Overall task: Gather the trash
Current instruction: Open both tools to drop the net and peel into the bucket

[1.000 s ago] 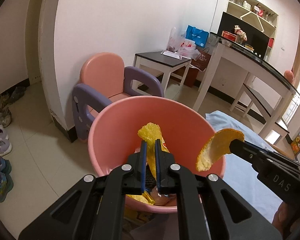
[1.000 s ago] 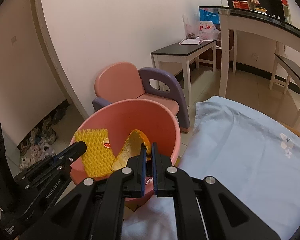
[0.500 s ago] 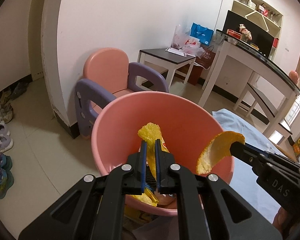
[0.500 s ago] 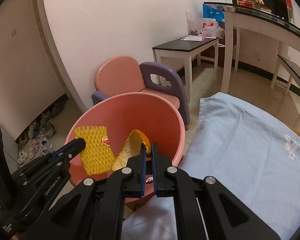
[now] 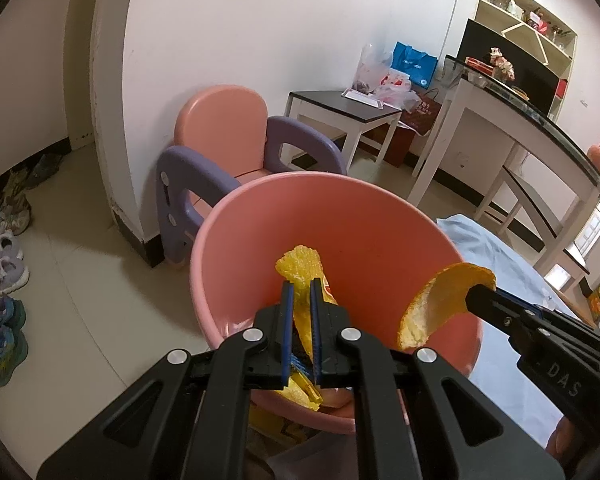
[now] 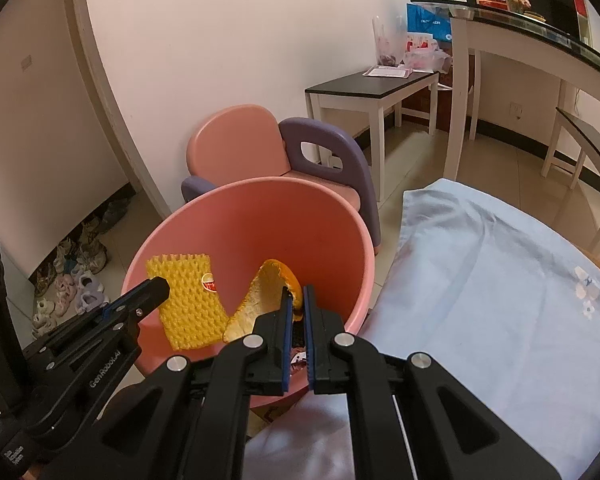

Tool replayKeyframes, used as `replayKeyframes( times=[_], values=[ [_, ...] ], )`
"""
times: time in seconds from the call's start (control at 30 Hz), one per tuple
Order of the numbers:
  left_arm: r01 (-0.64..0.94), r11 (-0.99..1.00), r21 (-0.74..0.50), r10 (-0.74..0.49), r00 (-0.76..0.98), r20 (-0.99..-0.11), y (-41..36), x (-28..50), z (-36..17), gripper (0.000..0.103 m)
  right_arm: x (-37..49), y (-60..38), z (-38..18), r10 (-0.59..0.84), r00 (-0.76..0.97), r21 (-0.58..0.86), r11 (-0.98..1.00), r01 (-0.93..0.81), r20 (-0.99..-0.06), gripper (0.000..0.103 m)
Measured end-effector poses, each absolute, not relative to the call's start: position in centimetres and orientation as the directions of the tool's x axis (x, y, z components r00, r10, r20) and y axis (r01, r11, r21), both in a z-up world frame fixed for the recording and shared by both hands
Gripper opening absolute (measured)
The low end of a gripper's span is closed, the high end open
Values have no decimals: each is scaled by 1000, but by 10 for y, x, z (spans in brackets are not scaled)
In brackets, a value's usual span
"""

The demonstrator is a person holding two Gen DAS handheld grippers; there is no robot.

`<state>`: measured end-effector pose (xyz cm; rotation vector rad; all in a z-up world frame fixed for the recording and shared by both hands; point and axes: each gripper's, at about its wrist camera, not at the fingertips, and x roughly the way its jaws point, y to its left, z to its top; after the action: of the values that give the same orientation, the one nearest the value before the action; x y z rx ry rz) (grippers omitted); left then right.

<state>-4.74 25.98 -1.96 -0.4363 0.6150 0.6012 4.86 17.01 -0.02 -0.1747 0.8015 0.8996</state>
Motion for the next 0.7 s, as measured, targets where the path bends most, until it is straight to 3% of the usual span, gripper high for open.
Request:
replayKeyframes(
  times=[0.23,0.37,0.43,0.5,0.63,0.7],
  values=[
    [-649,734,-201,384,640,-666,263,-45,-24,9,50,171,-6,626,354,182,630,-755,-695,7],
    [-641,735,-221,367,650,-665,265,-47,-26,28,51,172,-9,621,354,182,634,-752,-699,10],
    [-638,738,-222,367,654,-661,265,-48,-26,30,51,172,-11,619,353,183,635,-751,-702,11],
    [-633,741,-224,364,659,-658,264,-48,-26,31,51,172,-12,619,350,185,634,-751,-703,14],
    [-628,745,-227,358,663,-657,263,-49,-25,31,51,170,-10,631,356,187,629,-754,-689,35],
    [-625,747,-227,357,664,-657,262,-49,-25,31,50,169,-8,635,364,181,628,-757,-682,35]
  ],
)
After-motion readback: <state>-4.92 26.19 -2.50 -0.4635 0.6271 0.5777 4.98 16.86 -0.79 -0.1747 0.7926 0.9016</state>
